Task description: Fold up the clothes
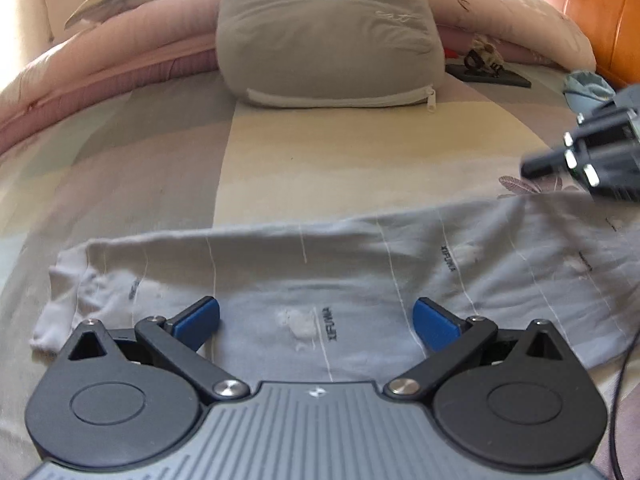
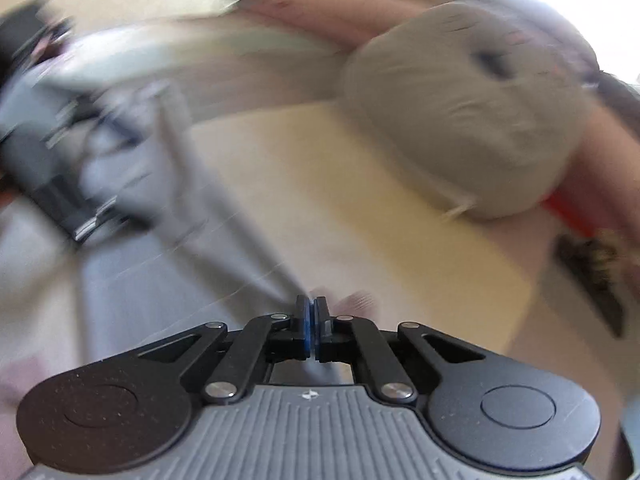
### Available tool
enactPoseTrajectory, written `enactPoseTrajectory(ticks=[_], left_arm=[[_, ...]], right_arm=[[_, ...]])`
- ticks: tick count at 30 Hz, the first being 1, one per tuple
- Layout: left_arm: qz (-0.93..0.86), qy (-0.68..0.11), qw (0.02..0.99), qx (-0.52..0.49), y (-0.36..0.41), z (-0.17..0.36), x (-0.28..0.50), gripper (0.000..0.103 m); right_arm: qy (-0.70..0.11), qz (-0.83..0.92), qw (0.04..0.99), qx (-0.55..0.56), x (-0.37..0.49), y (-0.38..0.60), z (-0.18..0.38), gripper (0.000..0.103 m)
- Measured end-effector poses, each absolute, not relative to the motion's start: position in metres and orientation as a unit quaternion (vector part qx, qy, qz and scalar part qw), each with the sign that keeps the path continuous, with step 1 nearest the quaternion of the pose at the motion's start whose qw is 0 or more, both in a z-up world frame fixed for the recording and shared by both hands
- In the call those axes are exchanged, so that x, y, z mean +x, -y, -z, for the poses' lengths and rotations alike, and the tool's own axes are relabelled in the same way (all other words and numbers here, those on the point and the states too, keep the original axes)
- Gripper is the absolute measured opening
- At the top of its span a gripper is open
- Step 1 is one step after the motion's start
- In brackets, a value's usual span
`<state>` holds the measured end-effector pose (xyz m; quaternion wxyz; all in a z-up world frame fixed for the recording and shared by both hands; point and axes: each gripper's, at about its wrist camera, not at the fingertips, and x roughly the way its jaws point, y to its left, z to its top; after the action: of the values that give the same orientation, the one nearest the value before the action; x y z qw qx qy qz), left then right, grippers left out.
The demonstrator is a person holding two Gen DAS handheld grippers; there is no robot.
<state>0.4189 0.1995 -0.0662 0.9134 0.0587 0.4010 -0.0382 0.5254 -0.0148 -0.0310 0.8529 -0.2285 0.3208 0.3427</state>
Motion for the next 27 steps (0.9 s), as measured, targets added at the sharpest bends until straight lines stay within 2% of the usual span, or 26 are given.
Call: enactPoseTrajectory(ticks=[3,10,17,20,25,26,27], left_arm=[[0.038,-0.404,0.912,0.058,-0.2,0.066,0.414,0.102],[0.037,-0.413,0.909,0.052,-0.203,0.065,0.398,0.102],[0.031,-0.414,0.908,0.054,-0.215,0.054,0.394,0.102],[0.024,-0.4,0.915,0.054,-0.221,0.049,0.402,0.102],[0.016,-0.379,0.924,0.053,-0.229,0.042,0.416,0.102],[0.019,-0.379,0.924,0.052,-0.228,0.045,0.418,0.102],[0.019,-0.382,0.923,0.051,-0.227,0.046,0.418,0.102]], right_arm=[[-0.326,-0.31,0.868,-0.211,0.543,0.017,0.027,0.003],[-0.318,-0.39,0.839,-0.207,0.543,-0.018,0.018,0.012],[-0.304,-0.504,0.78,-0.214,0.524,-0.06,0.025,0.012],[-0.347,-0.487,0.769,-0.226,0.515,-0.067,0.042,0.014],[-0.409,-0.489,0.76,-0.127,0.493,-0.05,0.051,0.016],[-0.415,-0.489,0.759,-0.112,0.487,-0.047,0.052,0.021],[-0.418,-0.486,0.761,-0.103,0.485,-0.046,0.052,0.021]])
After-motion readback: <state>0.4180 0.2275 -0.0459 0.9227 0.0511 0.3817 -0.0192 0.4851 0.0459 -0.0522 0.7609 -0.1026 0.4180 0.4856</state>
